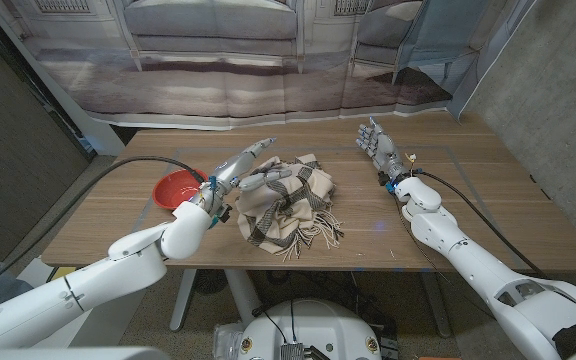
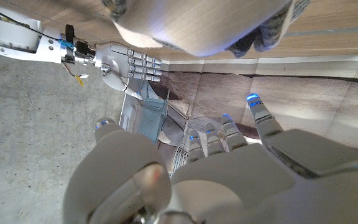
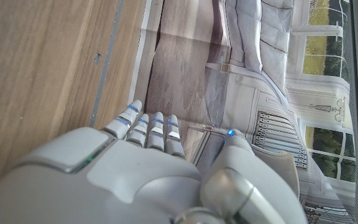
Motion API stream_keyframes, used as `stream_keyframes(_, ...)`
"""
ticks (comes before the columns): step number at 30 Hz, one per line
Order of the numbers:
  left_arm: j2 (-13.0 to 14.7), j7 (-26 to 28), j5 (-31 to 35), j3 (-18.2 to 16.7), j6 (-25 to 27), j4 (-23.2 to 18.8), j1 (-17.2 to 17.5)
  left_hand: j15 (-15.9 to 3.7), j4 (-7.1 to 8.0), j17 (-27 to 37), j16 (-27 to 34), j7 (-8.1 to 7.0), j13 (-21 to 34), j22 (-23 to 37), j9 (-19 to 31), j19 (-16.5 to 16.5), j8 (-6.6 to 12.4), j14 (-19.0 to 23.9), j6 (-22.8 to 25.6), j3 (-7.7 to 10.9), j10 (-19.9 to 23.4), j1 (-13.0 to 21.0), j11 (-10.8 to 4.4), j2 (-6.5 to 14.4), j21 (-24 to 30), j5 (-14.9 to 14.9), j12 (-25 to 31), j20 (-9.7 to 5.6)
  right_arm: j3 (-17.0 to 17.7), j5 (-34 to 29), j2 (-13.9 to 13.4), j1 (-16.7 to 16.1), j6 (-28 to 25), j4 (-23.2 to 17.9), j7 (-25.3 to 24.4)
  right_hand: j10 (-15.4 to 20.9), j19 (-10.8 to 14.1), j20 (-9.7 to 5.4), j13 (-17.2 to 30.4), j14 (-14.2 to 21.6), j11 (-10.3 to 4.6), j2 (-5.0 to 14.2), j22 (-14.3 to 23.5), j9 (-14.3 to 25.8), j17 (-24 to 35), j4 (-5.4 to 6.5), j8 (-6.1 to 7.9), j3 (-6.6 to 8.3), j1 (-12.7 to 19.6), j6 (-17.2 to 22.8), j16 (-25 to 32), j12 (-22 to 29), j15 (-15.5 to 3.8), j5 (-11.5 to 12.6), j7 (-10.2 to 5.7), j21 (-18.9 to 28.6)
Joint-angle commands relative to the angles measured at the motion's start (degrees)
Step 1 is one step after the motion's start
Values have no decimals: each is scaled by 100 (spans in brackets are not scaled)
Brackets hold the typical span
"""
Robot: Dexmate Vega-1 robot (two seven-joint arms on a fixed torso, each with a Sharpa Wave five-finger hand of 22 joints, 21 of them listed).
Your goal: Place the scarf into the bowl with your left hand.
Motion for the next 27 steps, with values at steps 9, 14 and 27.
stream_keyframes(9,35,-186,532,259,1028,-429,-120,204,-32,12,39,-55,30,8,17,232,33,71,-45,-124,-59,49,-193,-117,56,-12,20,42,-3,7,37,47,46,109,50,43,50,-25,28,65,4,62,9,21,21,-33,-11,8,3,46,0,24,-10,13,-9,33)
stream_keyframes(14,-2,-180,908,436,1440,-558,-177,213,-45,11,32,-83,31,8,18,266,67,72,28,-147,-46,71,-239,-137,54,-11,31,52,1,20,46,59,51,130,69,51,54,-24,28,71,9,62,9,21,21,-34,-11,4,0,47,1,26,-9,12,-10,34)
stream_keyframes(27,-90,-449,1178,789,1720,-485,-466,189,-55,11,22,-98,34,10,19,321,123,78,177,-185,7,105,-314,-140,41,-3,62,60,-8,21,69,76,35,169,68,56,61,-18,28,76,9,62,10,21,22,-38,-15,-2,-4,41,0,26,-9,12,-27,34)
